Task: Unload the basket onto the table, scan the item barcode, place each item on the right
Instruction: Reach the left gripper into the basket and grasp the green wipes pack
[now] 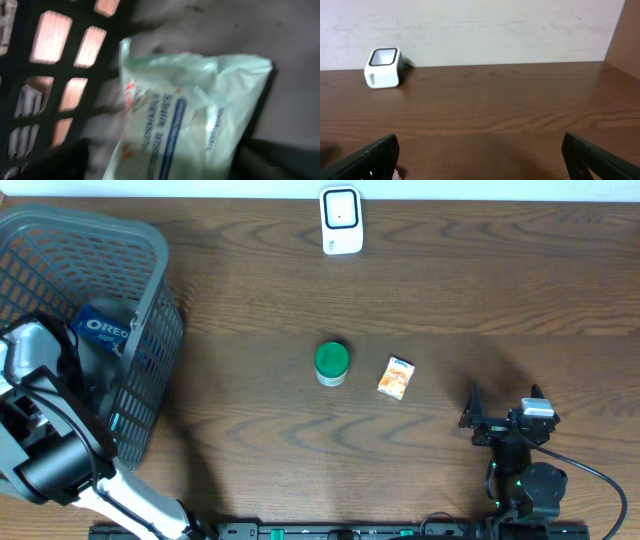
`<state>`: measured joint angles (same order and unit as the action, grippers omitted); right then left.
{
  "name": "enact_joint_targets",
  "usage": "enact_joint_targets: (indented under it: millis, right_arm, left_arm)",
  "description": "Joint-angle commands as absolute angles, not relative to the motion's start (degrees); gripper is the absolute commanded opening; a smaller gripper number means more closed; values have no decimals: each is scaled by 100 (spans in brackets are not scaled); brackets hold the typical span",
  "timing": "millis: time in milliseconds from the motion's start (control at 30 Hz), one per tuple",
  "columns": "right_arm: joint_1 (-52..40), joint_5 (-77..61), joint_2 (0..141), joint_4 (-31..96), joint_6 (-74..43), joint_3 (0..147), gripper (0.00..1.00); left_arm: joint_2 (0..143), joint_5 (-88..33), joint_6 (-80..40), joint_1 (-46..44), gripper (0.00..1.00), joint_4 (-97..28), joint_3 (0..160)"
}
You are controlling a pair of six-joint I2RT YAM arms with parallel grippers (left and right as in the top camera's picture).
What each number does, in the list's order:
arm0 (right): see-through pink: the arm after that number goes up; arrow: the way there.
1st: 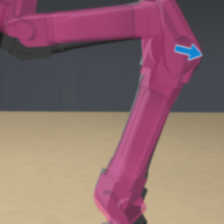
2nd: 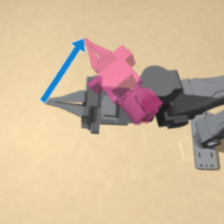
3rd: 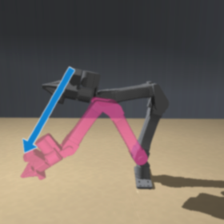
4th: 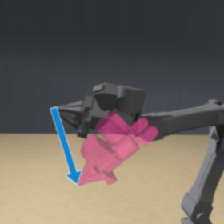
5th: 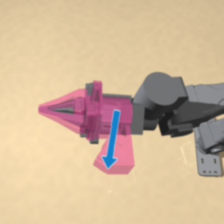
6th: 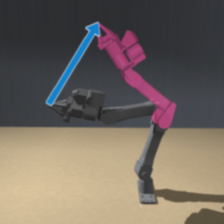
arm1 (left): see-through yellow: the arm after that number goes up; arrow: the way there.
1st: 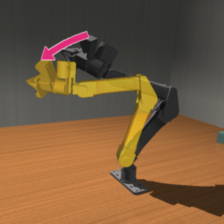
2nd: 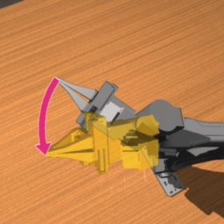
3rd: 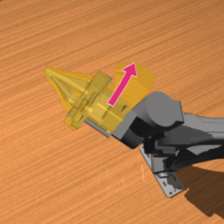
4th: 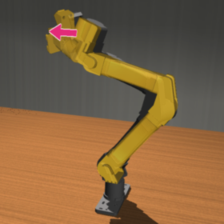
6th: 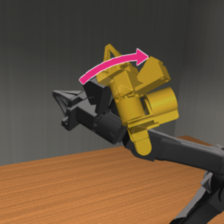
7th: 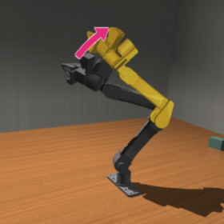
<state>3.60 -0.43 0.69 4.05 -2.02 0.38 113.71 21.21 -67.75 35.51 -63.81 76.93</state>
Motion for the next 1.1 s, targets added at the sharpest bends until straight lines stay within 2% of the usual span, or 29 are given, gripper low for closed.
enact_joint_targets:
  millis: [0,67,133,167,267,433,533,633,900,1067]
  right_arm:
    - [370,-47,38,429,-119,32,99]
    - [370,-47,38,429,-119,32,99]
    - [370,-47,38,429,-119,32,99]
    - [370,-47,38,427,-119,32,99]
    - [370,-49,38,429,-119,32,99]
    - [370,-47,38,429,-119,32,99]
    - [370,-47,38,429,-119,32,99]
    - [370,-47,38,429,-119,32,99]
    - [370,-47,38,429,-119,32,99]
    - [370,-47,38,427,-119,32,99]
  left_arm:
    - [11928,1717,-6759,3610,68,-5907,6654]
    - [11928,1719,-6759,3610,49,-5830,6541]
    - [11924,1721,-6731,3610,40,-5833,6539]
    - [11904,1726,-6707,3610,32,-5833,6549]
    - [11834,1717,-6536,3610,23,-5927,6667]
    - [11351,1715,-6517,3610,22,-6659,7216]
    - [10728,1682,-6490,3592,22,-7142,7642]
    - [9717,1179,-5964,3553,22,-7349,8178]
    - [7262,-263,-5227,3277,23,-6792,9209]
    - [6049,-1223,-5218,2445,26,-5979,9299]
